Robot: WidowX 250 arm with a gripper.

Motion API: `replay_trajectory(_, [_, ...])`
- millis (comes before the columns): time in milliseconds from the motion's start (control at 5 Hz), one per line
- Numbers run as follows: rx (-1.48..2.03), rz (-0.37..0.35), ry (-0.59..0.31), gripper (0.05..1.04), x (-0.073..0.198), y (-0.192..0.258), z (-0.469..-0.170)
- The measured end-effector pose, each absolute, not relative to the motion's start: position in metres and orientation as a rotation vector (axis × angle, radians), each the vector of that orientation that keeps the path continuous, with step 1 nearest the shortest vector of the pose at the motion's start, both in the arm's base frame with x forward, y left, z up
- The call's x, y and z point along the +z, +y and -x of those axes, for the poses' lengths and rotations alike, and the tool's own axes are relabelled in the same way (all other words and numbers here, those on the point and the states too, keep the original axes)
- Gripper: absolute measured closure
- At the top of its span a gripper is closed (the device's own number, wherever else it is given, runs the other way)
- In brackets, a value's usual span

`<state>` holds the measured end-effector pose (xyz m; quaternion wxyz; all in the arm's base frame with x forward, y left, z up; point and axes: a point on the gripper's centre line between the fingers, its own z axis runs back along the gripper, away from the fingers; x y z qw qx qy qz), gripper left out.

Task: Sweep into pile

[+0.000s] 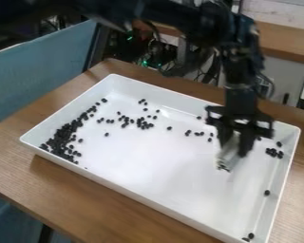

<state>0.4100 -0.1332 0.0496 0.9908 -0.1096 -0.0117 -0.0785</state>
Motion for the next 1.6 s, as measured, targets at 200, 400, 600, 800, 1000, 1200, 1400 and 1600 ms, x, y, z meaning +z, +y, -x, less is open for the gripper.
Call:
replay_trajectory(200, [-0.191,0.219,0.026,0.702,0.031,-0.168,-0.415])
replay_trajectory(400, [-0.174,0.213,0.045,0.702,0.026,-0.168,-0.425])
replay_trajectory(600, [-0.167,0.226,0.057,0.702,0.025,-0.171,-0.429])
replay_trajectory(800, [-0.129,0.224,0.059,0.702,0.025,-0.161,-0.433])
replay_trajectory(1000, [-0.069,0.219,0.063,0.702,0.021,-0.135,-0.439])
replay_trajectory(1200, [-0.005,0.190,0.066,0.702,0.018,-0.098,-0.432])
replay_trajectory(1400, [0.068,0.162,0.060,0.702,0.016,-0.057,-0.423])
replay_trajectory(1600, [0.148,0.135,0.066,0.702,0.014,-0.017,-0.413])
